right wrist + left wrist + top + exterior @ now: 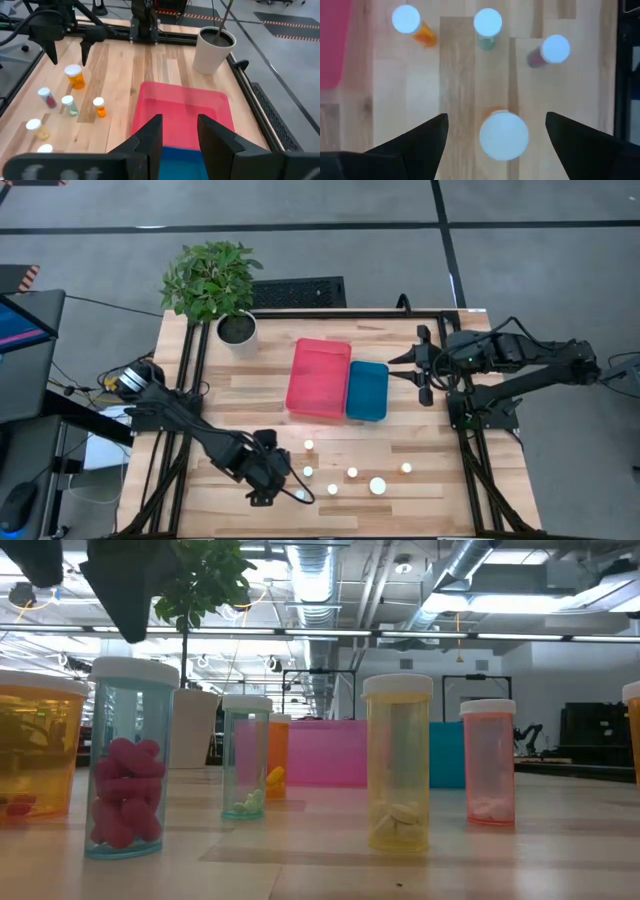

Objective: Pick and place medicine bottles into bin by pill shape (circle, oval)
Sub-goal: Put the big orange pill bottle into the red bin, then put the small orange pill bottle into the red bin

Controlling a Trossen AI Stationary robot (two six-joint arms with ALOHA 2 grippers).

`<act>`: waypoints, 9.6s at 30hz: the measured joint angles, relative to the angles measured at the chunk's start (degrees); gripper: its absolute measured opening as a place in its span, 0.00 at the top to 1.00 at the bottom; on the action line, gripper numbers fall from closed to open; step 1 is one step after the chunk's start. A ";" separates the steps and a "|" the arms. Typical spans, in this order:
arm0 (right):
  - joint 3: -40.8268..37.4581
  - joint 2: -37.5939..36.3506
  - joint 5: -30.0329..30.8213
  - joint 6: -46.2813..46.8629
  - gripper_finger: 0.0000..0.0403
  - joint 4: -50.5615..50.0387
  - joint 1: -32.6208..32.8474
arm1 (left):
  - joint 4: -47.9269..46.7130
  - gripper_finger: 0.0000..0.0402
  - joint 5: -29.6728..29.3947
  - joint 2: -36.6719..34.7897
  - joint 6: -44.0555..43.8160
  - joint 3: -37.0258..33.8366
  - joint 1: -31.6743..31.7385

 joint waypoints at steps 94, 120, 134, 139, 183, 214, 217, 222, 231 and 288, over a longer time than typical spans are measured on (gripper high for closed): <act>0.00 0.00 0.10 0.00 0.66 0.00 -3.47 | 9.79 0.48 -1.51 -23.23 -7.38 -11.59 35.83; 0.00 0.01 0.19 3.45 0.66 0.15 -6.19 | 11.86 0.48 -4.65 14.44 22.75 9.75 51.10; 0.00 0.00 0.30 2.86 0.66 0.18 -6.19 | 10.16 0.48 -4.37 16.49 27.88 9.48 51.47; -0.02 0.02 0.30 2.80 0.66 0.17 -6.21 | 11.67 0.48 -5.45 17.06 27.30 9.66 51.33; -0.02 0.02 0.17 2.89 0.66 -0.76 -6.16 | -9.32 0.18 0.56 -7.91 23.71 21.52 31.91; -0.02 0.02 0.10 4.45 0.66 -2.21 -6.17 | 36.27 0.19 0.25 -5.42 16.45 -17.16 18.66; -0.02 0.00 0.10 4.55 0.66 -2.16 -6.19 | 37.62 0.20 0.42 -3.89 17.56 -17.27 18.07; -0.01 0.01 0.10 4.55 0.66 -2.20 -6.19 | 38.59 0.20 0.20 -0.43 17.08 -17.17 17.06; -0.02 0.00 0.12 4.82 0.66 -2.15 -6.18 | 38.55 0.20 0.22 1.56 16.69 -17.14 16.55; -0.02 0.02 0.17 4.39 0.66 -2.82 -6.18 | 29.15 0.73 0.68 -15.18 3.27 -17.14 21.53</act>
